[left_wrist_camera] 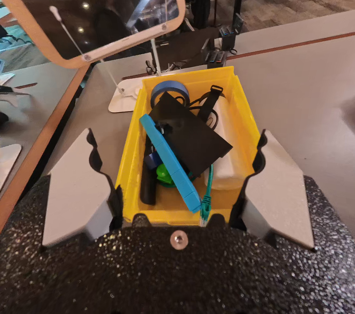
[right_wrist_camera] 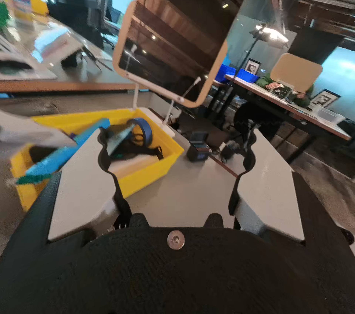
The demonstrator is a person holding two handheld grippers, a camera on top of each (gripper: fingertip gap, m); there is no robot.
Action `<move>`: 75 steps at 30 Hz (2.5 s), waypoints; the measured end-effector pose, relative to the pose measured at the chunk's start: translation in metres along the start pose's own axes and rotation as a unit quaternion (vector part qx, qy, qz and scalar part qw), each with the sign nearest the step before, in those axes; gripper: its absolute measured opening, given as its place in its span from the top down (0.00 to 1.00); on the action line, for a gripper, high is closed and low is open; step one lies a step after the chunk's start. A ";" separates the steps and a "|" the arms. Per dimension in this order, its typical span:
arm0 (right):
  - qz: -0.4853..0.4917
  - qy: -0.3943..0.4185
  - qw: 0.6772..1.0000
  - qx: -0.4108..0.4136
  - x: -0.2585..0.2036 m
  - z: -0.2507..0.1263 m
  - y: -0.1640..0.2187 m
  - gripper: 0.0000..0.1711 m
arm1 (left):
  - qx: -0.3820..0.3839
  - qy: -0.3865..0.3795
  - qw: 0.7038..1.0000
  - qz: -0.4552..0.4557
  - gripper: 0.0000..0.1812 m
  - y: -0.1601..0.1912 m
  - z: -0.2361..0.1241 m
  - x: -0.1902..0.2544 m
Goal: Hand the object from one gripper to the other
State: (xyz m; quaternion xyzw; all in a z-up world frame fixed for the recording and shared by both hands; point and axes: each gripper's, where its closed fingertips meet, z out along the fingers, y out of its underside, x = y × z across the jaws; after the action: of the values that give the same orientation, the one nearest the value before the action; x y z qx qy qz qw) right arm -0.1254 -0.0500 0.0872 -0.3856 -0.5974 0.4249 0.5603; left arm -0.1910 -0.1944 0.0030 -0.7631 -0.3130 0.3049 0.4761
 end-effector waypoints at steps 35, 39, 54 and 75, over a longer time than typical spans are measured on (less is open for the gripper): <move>0.004 0.080 0.997 0.022 0.093 -0.049 0.058 0.24 | 0.039 0.158 0.982 0.096 0.18 -0.043 0.068 0.198; 0.018 0.120 0.992 0.025 0.122 -0.050 0.071 0.27 | 0.036 0.154 0.983 0.094 0.19 -0.046 0.106 0.213; 0.051 0.169 0.984 -0.024 0.143 -0.022 0.140 0.34 | 0.049 0.174 0.981 0.076 0.29 -0.039 0.169 0.221; 0.086 0.100 0.991 -0.002 0.118 -0.016 0.143 0.36 | -0.035 0.161 0.984 0.070 0.27 0.014 0.212 0.212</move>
State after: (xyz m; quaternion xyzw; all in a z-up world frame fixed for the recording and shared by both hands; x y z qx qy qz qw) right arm -0.1208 0.1108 -0.0061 -0.4779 -0.5035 0.4294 0.5777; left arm -0.2188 0.0773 -0.1222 -0.8384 -0.1883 0.1998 0.4709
